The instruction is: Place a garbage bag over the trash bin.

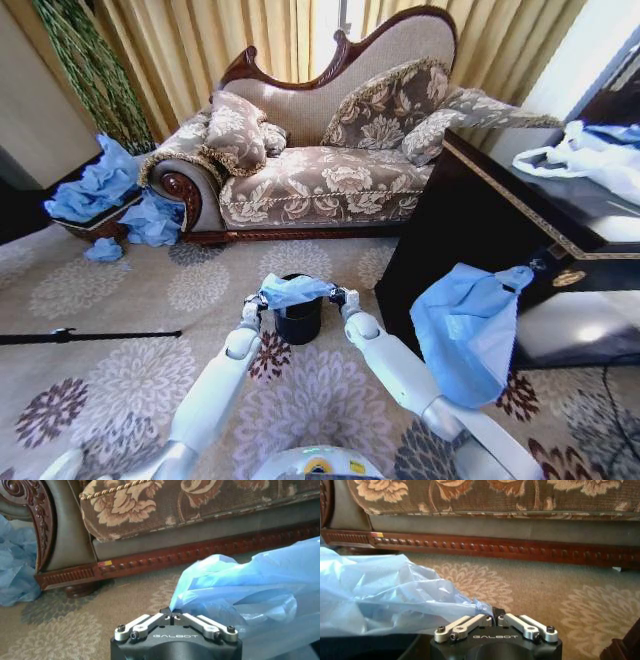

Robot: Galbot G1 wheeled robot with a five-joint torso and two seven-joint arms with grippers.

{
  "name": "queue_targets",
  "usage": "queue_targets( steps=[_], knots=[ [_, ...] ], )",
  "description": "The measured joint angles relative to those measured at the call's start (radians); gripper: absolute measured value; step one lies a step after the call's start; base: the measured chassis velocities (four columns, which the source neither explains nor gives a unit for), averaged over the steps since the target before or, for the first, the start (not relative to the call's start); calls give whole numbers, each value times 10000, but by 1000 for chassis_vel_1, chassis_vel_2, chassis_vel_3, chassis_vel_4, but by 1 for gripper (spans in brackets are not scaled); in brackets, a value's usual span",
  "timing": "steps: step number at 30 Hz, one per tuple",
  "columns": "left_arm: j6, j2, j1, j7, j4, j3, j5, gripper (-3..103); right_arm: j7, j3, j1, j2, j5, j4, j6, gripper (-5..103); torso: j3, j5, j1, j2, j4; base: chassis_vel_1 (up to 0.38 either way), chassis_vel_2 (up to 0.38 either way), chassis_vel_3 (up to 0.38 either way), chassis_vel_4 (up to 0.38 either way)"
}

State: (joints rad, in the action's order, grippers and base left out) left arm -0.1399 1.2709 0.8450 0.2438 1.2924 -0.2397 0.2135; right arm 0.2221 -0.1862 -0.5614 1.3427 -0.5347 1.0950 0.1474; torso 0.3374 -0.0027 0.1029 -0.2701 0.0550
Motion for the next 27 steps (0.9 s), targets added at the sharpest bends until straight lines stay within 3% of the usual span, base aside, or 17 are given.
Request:
queue_targets(
  steps=[20, 26, 27],
  knots=[
    [-521, 115, -559, 164, -145, -87, 259, 0, -317, -358, 1364, 428, -255, -1459, 418, 0, -1, 0, -1, 0, -1, 0, 0, 0, 0],
    [-647, 203, -599, 763, 42, -248, 641, 0, -250, -502, 1426, 477, -418, -1306, 510, 0, -1, 0, -1, 0, -2, 0, 0, 0, 0],
    [-837, 209, -597, 1098, 300, -254, 966, 0, -192, -520, 1444, 478, -495, -1240, 535, 0, -1, 0, 0, 0, -1, 0, 0, 0, 0]
  ],
)
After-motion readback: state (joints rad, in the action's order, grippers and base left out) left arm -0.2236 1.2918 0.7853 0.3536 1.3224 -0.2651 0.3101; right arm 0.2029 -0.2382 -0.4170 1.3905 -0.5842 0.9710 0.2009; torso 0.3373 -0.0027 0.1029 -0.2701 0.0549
